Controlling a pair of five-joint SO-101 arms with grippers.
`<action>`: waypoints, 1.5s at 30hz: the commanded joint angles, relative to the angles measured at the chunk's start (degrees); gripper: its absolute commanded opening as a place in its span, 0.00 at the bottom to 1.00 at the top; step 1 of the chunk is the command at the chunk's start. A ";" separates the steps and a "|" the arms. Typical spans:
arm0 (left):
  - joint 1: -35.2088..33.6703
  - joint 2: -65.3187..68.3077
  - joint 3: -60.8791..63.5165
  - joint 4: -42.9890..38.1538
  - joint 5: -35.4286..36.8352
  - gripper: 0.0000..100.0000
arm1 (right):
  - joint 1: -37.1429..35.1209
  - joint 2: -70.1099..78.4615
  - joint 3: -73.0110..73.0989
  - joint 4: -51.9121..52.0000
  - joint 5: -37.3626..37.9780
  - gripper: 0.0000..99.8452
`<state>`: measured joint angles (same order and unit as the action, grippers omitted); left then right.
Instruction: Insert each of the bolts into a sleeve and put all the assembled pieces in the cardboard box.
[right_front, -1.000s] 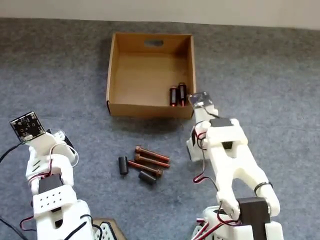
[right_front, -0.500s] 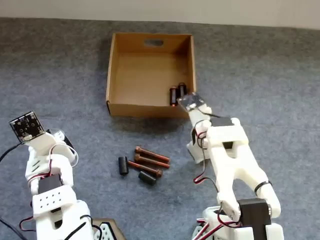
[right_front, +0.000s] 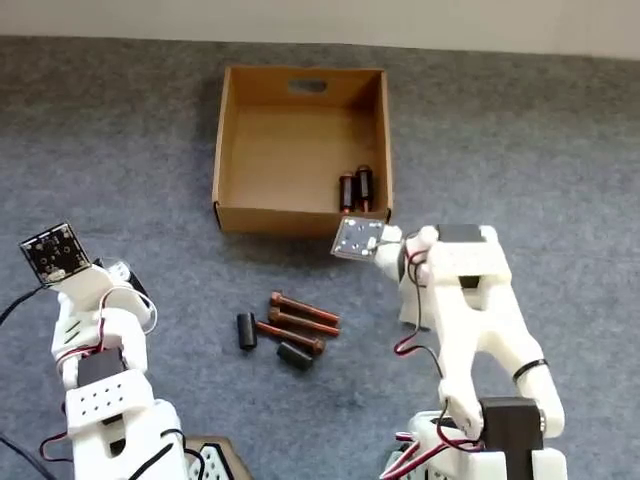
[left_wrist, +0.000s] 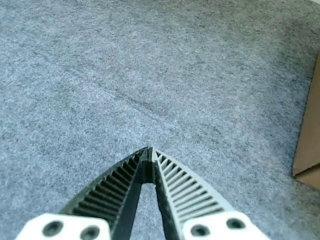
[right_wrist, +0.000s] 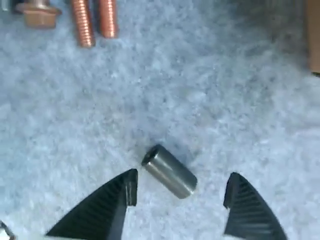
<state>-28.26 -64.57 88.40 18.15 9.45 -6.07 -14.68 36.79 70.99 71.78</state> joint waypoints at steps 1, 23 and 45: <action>-0.04 -0.04 -2.15 -1.05 0.35 0.02 | 0.57 -2.42 -7.60 7.34 2.90 0.26; -0.04 -0.04 -2.15 -1.05 0.26 0.02 | 2.77 -1.71 7.52 -5.23 25.93 0.26; -0.04 -0.04 -2.15 -1.05 0.26 0.02 | -5.32 -1.89 8.66 -17.80 -30.07 0.01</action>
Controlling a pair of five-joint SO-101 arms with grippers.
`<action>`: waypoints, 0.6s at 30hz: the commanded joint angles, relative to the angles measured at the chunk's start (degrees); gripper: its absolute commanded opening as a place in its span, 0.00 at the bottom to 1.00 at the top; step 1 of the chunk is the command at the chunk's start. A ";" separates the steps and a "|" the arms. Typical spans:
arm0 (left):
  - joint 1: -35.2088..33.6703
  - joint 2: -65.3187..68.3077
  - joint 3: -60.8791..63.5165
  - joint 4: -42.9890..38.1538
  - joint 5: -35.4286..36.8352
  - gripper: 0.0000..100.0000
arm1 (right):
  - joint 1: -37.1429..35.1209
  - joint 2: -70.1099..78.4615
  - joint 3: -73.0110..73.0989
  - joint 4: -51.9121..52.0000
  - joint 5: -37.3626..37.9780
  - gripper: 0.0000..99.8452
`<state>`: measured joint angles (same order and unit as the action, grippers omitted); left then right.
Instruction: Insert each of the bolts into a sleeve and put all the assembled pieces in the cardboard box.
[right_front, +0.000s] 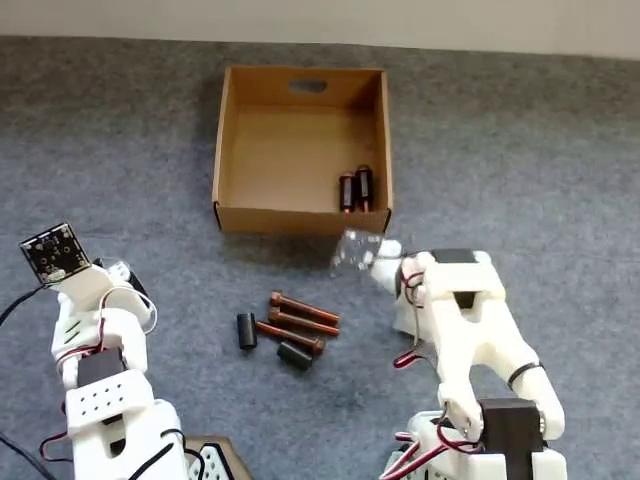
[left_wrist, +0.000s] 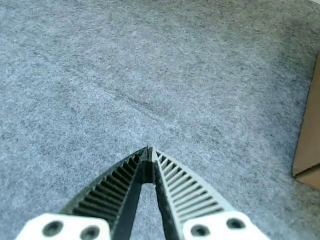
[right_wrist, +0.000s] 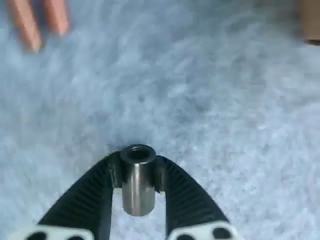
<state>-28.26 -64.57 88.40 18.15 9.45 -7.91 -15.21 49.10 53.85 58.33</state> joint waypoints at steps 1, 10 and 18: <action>-0.04 -0.04 -2.15 -1.05 0.26 0.02 | -4.70 -1.27 -3.65 -0.84 -20.31 0.01; -0.04 -0.04 -2.15 -1.05 0.26 0.02 | -8.31 -1.27 -3.47 -0.48 -28.66 0.01; -0.04 -0.04 -2.15 -1.05 0.26 0.02 | -8.31 -1.27 -3.56 4.35 -28.57 0.16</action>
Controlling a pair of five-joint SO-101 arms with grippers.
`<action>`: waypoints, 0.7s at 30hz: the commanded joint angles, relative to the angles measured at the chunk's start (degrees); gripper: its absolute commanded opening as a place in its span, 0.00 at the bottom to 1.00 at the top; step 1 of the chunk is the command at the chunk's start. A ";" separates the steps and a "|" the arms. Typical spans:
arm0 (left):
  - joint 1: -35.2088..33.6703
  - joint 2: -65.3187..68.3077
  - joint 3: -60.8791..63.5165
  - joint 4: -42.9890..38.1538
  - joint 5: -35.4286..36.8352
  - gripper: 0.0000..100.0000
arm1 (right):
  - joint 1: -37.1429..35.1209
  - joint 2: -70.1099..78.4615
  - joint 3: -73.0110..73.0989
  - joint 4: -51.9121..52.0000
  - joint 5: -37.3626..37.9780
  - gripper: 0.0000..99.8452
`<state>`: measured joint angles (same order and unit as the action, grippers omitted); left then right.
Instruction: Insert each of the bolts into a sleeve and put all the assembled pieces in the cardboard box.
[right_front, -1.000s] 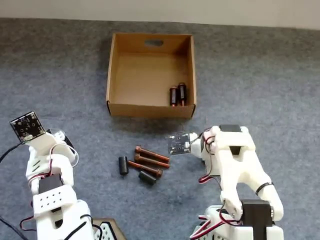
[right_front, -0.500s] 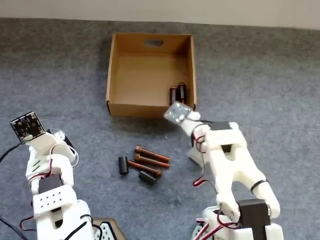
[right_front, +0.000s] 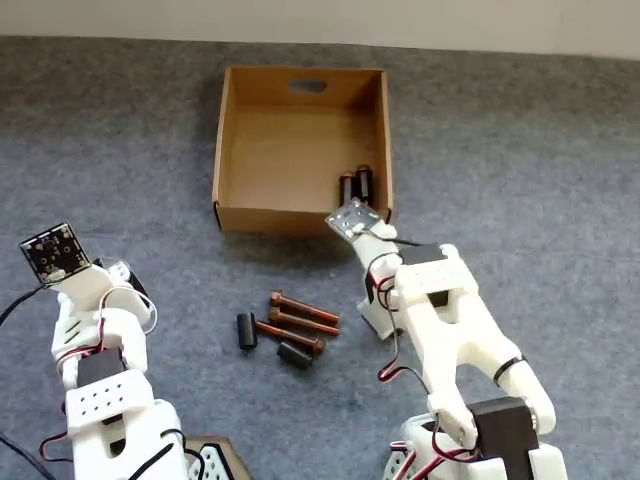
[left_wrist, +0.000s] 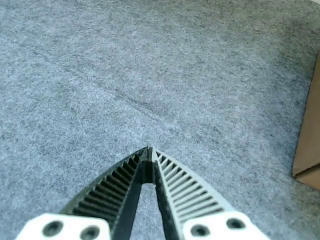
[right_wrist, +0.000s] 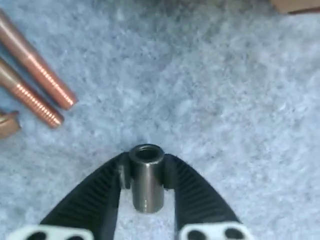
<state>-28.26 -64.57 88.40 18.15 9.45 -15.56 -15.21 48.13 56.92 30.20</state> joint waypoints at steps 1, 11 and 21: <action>-0.04 -0.04 -2.15 -1.05 0.26 0.02 | -0.66 -1.36 -2.51 1.27 -0.44 0.16; -0.04 -0.04 -2.15 -1.05 0.26 0.02 | -0.92 -1.27 0.92 1.10 2.81 0.16; -0.04 -0.04 -2.15 -1.05 0.26 0.02 | 0.66 -1.27 9.54 -9.10 8.97 0.11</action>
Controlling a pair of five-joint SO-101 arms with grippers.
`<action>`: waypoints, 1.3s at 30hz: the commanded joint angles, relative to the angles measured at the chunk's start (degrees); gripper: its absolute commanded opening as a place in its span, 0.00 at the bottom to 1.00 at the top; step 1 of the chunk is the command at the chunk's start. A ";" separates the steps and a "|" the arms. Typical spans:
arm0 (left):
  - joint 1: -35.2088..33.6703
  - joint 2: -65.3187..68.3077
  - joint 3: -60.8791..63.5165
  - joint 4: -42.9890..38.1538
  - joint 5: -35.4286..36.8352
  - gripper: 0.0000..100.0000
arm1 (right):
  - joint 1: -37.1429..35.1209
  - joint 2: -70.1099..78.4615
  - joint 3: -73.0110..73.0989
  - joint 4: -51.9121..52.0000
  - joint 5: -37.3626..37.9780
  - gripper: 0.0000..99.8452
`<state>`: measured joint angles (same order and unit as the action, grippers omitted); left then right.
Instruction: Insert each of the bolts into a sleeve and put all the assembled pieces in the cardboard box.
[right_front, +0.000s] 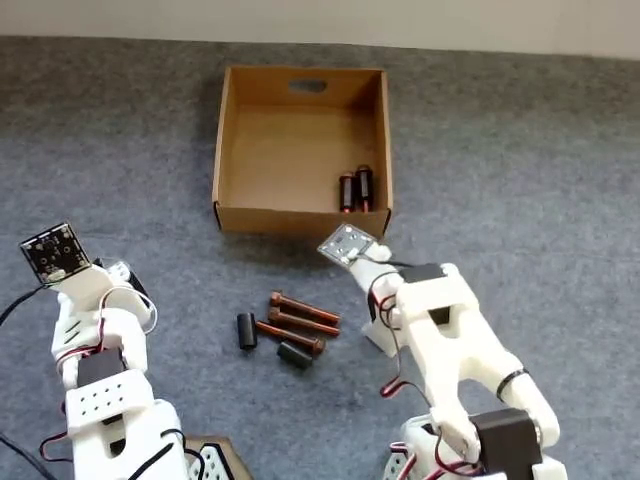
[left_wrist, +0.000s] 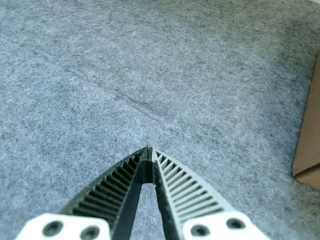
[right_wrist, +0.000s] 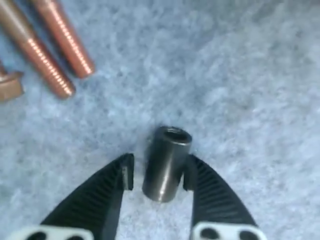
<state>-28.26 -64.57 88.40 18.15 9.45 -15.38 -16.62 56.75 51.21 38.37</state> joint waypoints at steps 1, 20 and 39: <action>-0.04 -0.04 -2.15 -1.05 0.26 0.02 | 0.48 -0.04 0.92 -4.18 0.79 0.07; 0.75 -0.04 -2.15 -1.05 0.26 0.02 | 11.82 -6.90 -13.76 9.19 -13.01 0.01; 20.70 0.57 -10.42 17.49 -11.16 0.02 | 0.75 -42.77 -2.33 1.27 -32.97 0.01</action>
<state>-12.18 -64.22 81.19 33.45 1.19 -12.66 -59.69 54.02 55.08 9.01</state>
